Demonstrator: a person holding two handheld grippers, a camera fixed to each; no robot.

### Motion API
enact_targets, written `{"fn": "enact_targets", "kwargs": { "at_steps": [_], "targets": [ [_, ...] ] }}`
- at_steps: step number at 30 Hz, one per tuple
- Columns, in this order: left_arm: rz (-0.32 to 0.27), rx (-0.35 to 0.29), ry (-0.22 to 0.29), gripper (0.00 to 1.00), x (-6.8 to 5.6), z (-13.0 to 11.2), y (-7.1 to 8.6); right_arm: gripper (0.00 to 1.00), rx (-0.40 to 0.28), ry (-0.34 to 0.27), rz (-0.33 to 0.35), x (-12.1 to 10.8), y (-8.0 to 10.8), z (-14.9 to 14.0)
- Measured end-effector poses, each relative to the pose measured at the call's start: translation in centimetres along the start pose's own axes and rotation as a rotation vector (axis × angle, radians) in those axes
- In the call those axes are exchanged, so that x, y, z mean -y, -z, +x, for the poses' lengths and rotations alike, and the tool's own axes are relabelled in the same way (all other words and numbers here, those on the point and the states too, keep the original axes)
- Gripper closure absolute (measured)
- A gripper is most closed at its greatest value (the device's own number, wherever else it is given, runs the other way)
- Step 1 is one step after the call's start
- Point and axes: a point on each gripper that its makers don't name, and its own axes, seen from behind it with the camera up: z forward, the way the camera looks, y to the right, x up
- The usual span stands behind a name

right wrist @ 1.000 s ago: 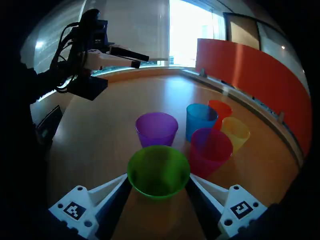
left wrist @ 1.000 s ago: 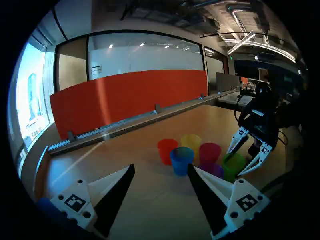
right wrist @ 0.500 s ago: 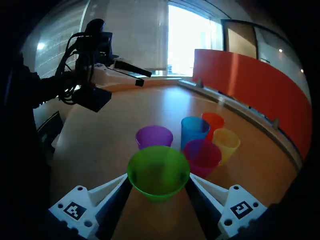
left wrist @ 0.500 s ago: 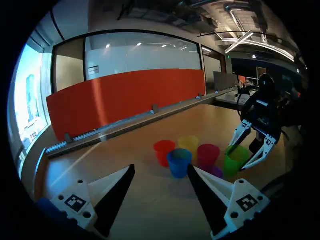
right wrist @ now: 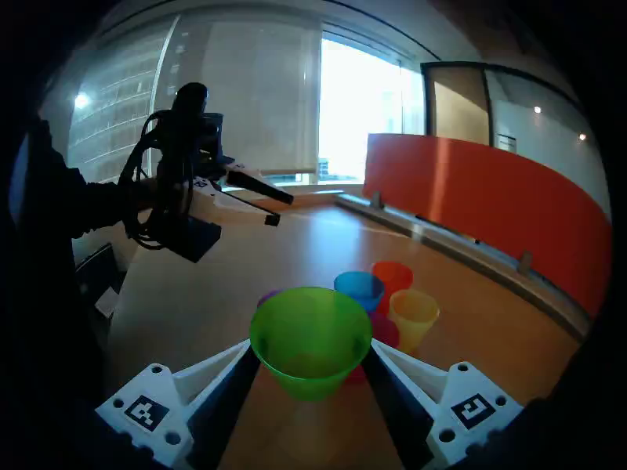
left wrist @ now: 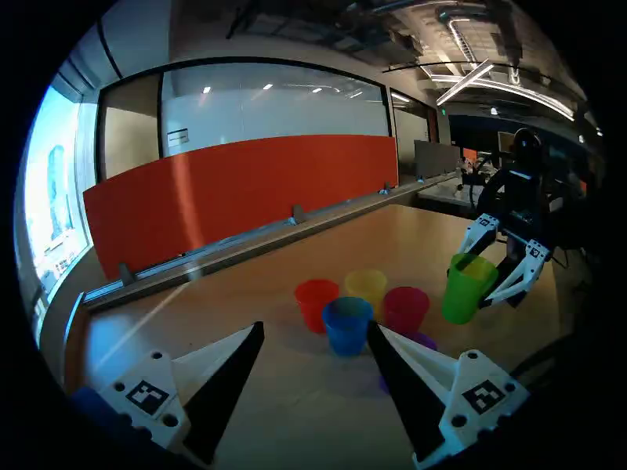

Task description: Pour water

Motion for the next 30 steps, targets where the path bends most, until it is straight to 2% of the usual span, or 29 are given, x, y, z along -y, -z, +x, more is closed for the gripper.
{"fn": "enact_targets", "kwargs": {
  "at_steps": [5,11,17,30],
  "targets": [
    [-0.015,-0.001,-0.008,0.02,-0.4,0.2,-0.7,0.11,-0.045,0.020,-0.028,-0.6,0.9,1.6],
    [-0.026,0.001,-0.012,0.03,-0.7,0.3,-1.4,0.11,-0.093,0.016,-0.039,-1.1,1.7,3.2],
    [-0.031,0.001,-0.011,0.03,-0.6,0.5,-2.0,0.11,-0.131,0.031,-0.058,-1.7,2.4,4.3],
    [-0.055,0.012,-0.015,0.02,-0.9,0.3,-3.4,0.11,-0.209,0.033,-0.070,-2.1,3.2,6.5]
  ]
}}
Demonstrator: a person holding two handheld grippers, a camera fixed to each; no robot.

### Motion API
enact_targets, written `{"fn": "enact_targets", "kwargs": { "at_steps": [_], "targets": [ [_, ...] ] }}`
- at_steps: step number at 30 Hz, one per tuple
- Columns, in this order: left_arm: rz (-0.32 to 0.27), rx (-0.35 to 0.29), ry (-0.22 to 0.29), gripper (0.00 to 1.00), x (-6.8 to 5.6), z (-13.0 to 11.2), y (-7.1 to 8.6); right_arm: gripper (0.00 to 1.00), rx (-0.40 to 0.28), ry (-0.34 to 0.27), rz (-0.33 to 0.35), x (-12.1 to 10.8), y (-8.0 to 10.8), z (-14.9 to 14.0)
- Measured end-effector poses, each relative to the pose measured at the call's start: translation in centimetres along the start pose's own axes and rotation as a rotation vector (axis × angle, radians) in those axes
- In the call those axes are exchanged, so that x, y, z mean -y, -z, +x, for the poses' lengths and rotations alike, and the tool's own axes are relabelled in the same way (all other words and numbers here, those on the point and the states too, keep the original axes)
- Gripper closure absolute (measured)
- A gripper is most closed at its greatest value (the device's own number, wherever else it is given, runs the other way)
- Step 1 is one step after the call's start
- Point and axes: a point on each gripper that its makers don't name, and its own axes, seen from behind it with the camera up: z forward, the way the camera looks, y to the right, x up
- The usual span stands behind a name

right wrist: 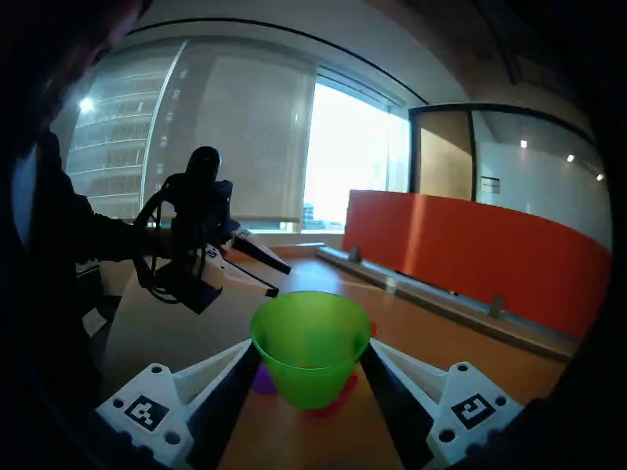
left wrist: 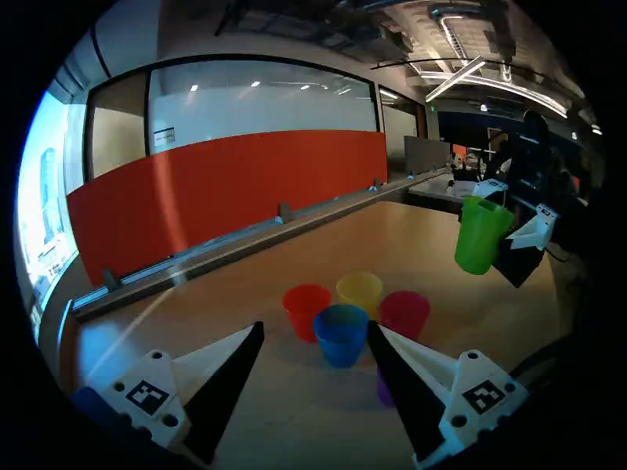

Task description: Pour water

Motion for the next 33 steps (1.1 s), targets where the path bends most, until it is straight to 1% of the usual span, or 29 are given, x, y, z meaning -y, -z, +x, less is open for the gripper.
{"fn": "enact_targets", "kwargs": {
  "at_steps": [14,26,33],
  "targets": [
    [-0.027,0.012,0.004,0.03,-0.2,-0.2,-1.2,0.11,-0.063,-0.013,-0.017,-0.8,0.1,1.8],
    [-0.082,0.041,-0.002,0.03,-1.0,-1.0,-2.4,0.11,-0.074,-0.013,-0.020,-1.3,0.3,2.1],
    [-0.105,0.074,-0.018,0.03,-1.5,-1.6,-3.1,0.11,-0.070,-0.016,-0.021,-1.7,0.4,1.6]
  ]
}}
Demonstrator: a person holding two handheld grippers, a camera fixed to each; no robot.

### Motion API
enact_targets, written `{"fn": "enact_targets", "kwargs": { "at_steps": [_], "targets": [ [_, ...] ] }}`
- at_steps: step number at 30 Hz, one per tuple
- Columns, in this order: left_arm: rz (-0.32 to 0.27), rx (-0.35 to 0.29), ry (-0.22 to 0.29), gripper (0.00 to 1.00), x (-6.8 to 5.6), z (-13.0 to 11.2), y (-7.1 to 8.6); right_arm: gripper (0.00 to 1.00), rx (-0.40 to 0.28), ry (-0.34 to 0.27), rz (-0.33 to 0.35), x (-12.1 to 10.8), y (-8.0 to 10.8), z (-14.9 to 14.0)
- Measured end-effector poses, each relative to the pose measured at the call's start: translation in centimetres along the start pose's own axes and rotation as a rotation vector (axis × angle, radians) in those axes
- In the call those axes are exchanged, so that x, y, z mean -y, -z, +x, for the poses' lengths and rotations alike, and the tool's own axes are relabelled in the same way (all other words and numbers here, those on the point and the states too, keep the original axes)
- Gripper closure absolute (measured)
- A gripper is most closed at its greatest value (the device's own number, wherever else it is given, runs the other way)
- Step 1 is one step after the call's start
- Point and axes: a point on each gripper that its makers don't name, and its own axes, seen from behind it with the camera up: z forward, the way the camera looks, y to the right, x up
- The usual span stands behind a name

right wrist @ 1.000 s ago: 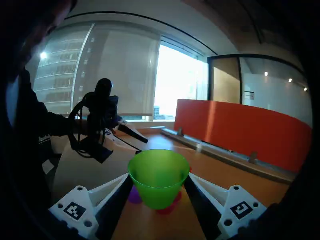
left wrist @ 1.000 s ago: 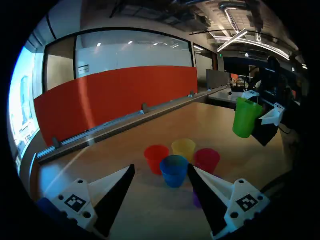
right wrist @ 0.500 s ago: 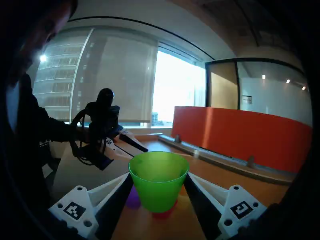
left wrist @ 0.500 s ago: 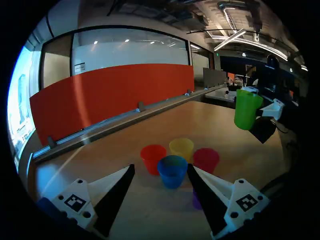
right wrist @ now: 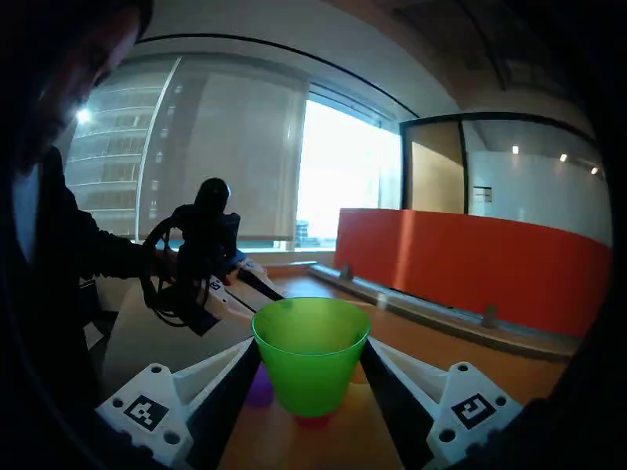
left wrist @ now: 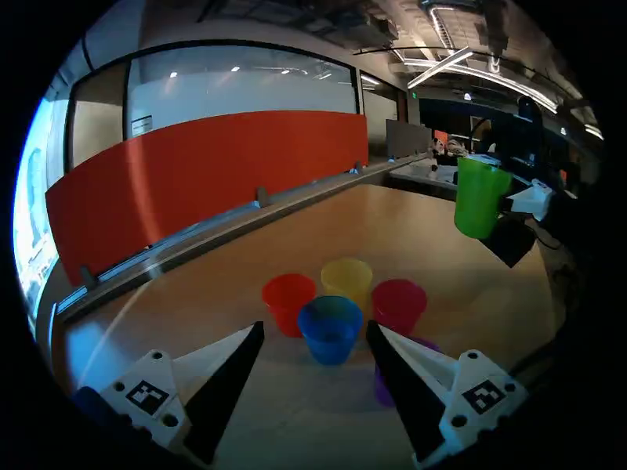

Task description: Pour water

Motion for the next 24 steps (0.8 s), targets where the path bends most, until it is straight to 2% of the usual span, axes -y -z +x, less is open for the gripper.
{"fn": "enact_targets", "kwargs": {
  "at_steps": [17,24],
  "targets": [
    [-0.060,0.100,-0.029,0.02,-0.8,-1.8,-2.4,0.11,0.009,0.010,-0.001,-0.6,0.6,-0.4],
    [-0.089,0.137,-0.020,0.03,-0.8,-2.4,-3.5,0.11,0.013,0.006,-0.002,-0.9,0.5,-0.7]
  ]
}}
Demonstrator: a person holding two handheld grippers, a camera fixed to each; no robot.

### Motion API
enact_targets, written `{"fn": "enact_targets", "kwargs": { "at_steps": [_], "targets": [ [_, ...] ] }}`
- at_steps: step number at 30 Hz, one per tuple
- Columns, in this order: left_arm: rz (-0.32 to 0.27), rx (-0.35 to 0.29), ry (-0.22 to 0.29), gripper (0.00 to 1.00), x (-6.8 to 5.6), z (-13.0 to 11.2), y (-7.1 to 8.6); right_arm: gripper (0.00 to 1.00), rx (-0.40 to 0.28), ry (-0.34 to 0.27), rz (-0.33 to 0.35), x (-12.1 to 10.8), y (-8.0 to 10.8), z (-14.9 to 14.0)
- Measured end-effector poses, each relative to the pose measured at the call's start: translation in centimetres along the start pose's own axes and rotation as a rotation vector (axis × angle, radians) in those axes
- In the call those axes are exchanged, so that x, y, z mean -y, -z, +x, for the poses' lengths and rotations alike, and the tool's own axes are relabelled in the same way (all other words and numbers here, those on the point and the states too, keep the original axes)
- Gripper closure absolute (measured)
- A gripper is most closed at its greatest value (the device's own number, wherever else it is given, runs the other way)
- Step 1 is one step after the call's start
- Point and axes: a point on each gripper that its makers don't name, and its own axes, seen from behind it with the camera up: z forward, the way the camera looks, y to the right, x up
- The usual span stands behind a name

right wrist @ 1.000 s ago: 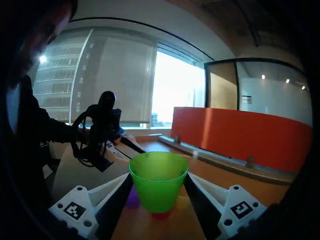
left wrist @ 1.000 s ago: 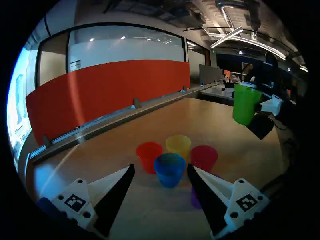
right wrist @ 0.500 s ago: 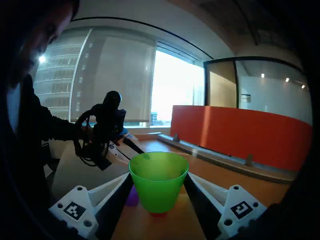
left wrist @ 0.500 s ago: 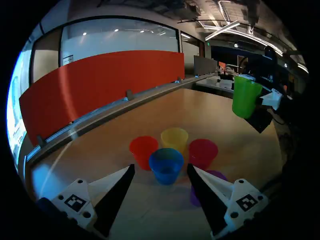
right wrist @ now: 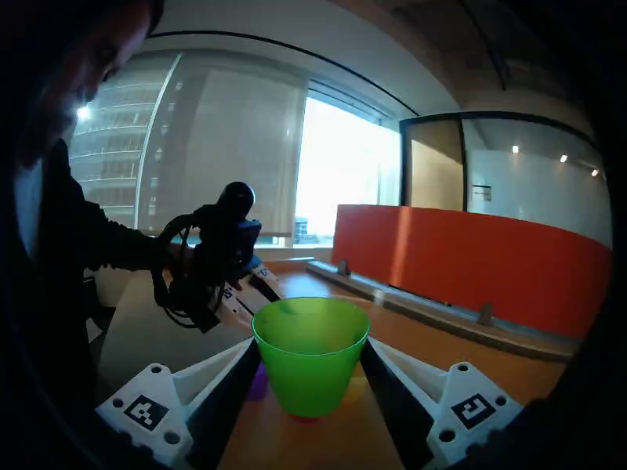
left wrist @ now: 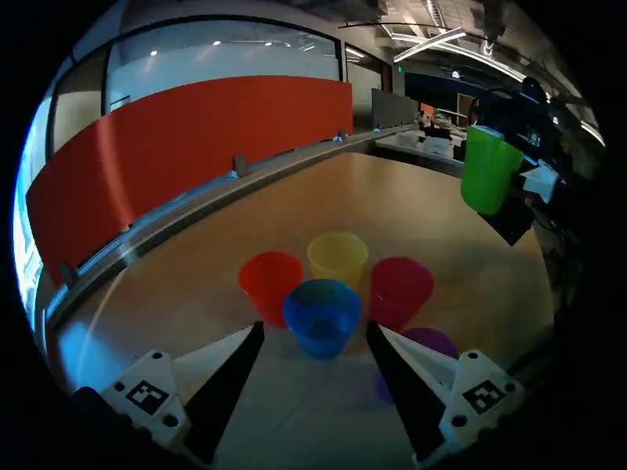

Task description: Pour water

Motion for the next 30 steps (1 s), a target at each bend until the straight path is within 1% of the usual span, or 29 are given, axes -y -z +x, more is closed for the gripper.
{"fn": "enact_targets", "kwargs": {
  "at_steps": [11,17,30],
  "targets": [
    [-0.048,0.063,-0.022,0.03,-0.3,-1.1,-1.7,0.11,0.011,-0.009,0.002,-0.5,-0.2,-0.8],
    [-0.074,0.071,-0.017,0.03,-0.5,-1.0,-2.5,0.11,0.017,-0.010,0.002,-0.7,-0.3,-1.2],
    [-0.086,0.109,-0.058,0.03,-0.5,-1.0,-4.2,0.11,0.022,-0.015,-0.002,-1.1,-0.4,-1.6]
  ]
}}
